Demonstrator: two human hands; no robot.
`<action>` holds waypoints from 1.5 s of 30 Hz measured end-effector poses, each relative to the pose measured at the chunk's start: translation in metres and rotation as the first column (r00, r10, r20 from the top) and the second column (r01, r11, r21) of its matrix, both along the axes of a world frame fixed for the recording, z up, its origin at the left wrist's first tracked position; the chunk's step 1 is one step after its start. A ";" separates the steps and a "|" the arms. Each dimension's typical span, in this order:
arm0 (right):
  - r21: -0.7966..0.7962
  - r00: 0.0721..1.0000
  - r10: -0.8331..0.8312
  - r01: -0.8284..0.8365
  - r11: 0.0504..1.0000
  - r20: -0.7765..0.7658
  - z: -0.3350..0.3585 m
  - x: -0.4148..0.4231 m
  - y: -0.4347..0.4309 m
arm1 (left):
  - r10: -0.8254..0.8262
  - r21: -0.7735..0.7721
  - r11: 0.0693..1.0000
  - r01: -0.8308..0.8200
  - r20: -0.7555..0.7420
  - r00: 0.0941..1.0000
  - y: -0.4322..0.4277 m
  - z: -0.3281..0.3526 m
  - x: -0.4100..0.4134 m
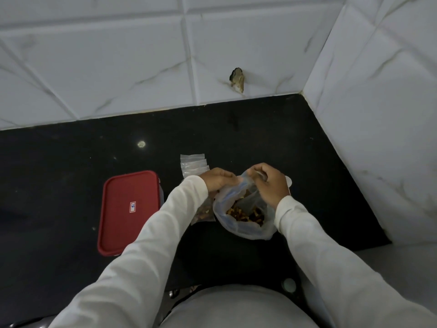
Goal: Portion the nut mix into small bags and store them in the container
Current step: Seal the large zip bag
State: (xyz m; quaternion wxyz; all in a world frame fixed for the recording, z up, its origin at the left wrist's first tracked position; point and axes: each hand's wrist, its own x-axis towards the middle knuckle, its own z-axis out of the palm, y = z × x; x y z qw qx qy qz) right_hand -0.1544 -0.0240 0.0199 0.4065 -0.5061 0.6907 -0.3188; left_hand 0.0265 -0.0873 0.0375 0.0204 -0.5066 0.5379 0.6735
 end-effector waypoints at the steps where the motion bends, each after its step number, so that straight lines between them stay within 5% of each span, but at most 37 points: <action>1: -0.024 1.000 0.011 -0.011 1.000 -0.009 0.000 -0.001 0.000 | -0.002 0.007 1.000 0.002 -0.037 0.999 0.000 0.000 0.001; 6: 0.200 0.990 -0.026 -0.003 0.980 0.141 0.007 -0.016 0.015 | -0.009 -0.033 0.999 0.005 -0.124 0.992 0.001 0.004 0.003; 11: 0.442 0.973 0.150 -0.214 0.871 0.175 -0.006 -0.042 0.052 | 0.043 -0.152 0.986 -0.070 -0.177 0.983 0.003 0.005 0.001; 16: 0.485 0.961 -0.122 -0.015 0.874 0.250 -0.018 -0.038 0.063 | 0.109 -0.124 0.983 -0.134 -0.191 0.975 0.008 0.004 0.005; 19: 0.440 0.961 -0.202 0.102 0.892 0.186 -0.012 -0.029 0.058 | 0.093 -0.329 0.939 -0.102 -0.042 0.995 0.007 0.007 0.004; 22: 0.368 0.976 -0.188 0.137 0.920 0.106 -0.003 -0.023 0.055 | 0.167 -0.603 0.798 -0.011 0.203 0.965 0.009 0.014 -0.006; 24: 0.392 0.962 -0.181 0.089 0.916 0.204 0.002 -0.023 0.056 | 0.195 -0.725 0.670 0.158 0.378 0.905 0.013 0.018 -0.015; 26: 0.456 0.837 -0.279 0.041 0.889 0.471 0.002 -0.028 0.058 | 0.211 -0.759 0.606 0.237 0.441 0.872 0.017 0.020 -0.022; 29: 0.484 0.646 -0.395 0.044 0.874 0.653 -0.003 -0.042 0.062 | 0.217 -0.735 0.654 0.177 0.407 0.887 0.014 0.025 -0.019; 33: 0.479 0.600 -0.420 0.070 0.875 0.681 -0.006 -0.045 0.062 | 0.058 -0.427 0.900 0.081 0.302 0.952 -0.005 0.036 -0.002; 36: 0.491 0.570 -0.462 0.114 0.864 0.680 -0.006 -0.042 0.056 | -0.005 -0.183 0.982 0.042 0.197 0.980 -0.013 0.037 0.008; 39: 0.484 0.592 -0.471 0.152 0.862 0.654 -0.004 -0.038 0.051 | -0.067 -0.211 0.972 0.105 0.183 0.981 -0.016 0.031 0.014; 41: 0.456 0.686 -0.459 0.205 0.866 0.565 -0.002 -0.037 0.049 | -0.099 -0.293 0.945 0.149 0.180 0.979 -0.017 0.029 0.015; 45: 0.302 0.937 -0.327 0.278 0.912 0.126 0.001 -0.038 0.049 | -0.185 -0.451 0.847 0.282 0.247 0.951 -0.011 0.035 0.011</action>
